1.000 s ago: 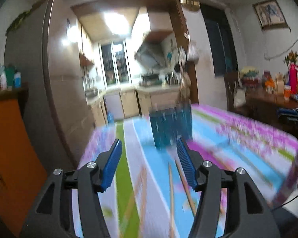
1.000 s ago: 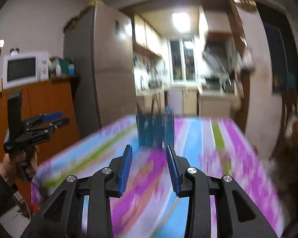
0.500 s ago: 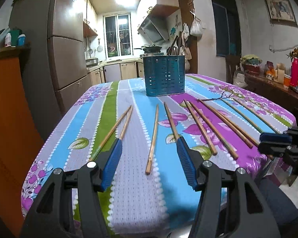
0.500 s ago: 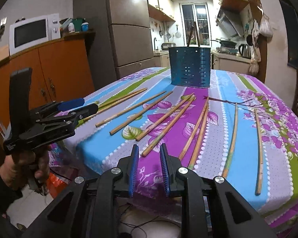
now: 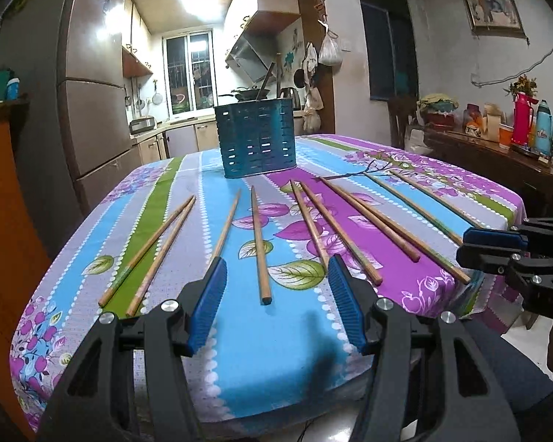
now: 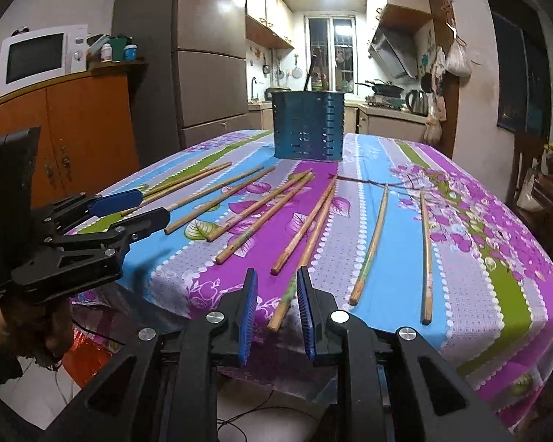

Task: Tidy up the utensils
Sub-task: 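Grasp a chopstick with the left tool while the right tool grasps another, then lower the left tool's chopstick into the holder while the right tool drops its own in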

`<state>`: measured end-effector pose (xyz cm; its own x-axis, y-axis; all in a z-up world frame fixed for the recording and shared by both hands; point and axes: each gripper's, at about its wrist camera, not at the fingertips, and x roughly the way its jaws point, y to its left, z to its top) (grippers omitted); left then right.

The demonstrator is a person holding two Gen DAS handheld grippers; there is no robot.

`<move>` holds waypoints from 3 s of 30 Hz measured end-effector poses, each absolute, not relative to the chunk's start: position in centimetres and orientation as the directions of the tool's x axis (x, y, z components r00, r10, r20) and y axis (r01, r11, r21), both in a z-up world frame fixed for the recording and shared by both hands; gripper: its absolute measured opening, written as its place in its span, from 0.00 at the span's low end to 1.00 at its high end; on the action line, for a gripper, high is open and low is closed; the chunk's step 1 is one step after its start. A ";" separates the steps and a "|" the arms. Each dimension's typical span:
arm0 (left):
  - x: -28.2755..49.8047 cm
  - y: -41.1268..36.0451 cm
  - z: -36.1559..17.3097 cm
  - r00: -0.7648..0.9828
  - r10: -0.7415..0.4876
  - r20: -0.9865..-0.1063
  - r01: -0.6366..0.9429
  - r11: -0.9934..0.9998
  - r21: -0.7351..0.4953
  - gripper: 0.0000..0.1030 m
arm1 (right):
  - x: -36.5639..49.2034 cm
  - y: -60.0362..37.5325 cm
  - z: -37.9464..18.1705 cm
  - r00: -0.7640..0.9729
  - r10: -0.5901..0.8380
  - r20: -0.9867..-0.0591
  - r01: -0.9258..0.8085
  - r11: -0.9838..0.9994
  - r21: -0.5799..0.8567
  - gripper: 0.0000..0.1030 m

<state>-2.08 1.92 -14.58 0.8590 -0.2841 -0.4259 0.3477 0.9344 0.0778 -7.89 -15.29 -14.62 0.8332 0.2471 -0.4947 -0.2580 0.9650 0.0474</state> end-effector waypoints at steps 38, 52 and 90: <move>1.6 13.8 -15.8 0.892 -0.006 -0.452 0.070 0.990 0.125 0.45 | -9.3 -17.0 -15.7 0.920 0.149 -0.362 -0.178 0.983 -0.048 0.08; 3.5 14.3 -17.1 0.867 -0.081 -0.492 0.156 0.981 0.114 0.15 | -8.9 -17.0 -15.2 0.922 0.145 -0.358 -0.176 0.983 -0.054 0.08; 6.6 10.0 0.9 0.966 -0.204 -0.157 0.218 0.973 0.077 0.05 | 0.7 -22.5 1.1 0.937 0.281 -0.209 -0.291 0.957 -0.014 0.07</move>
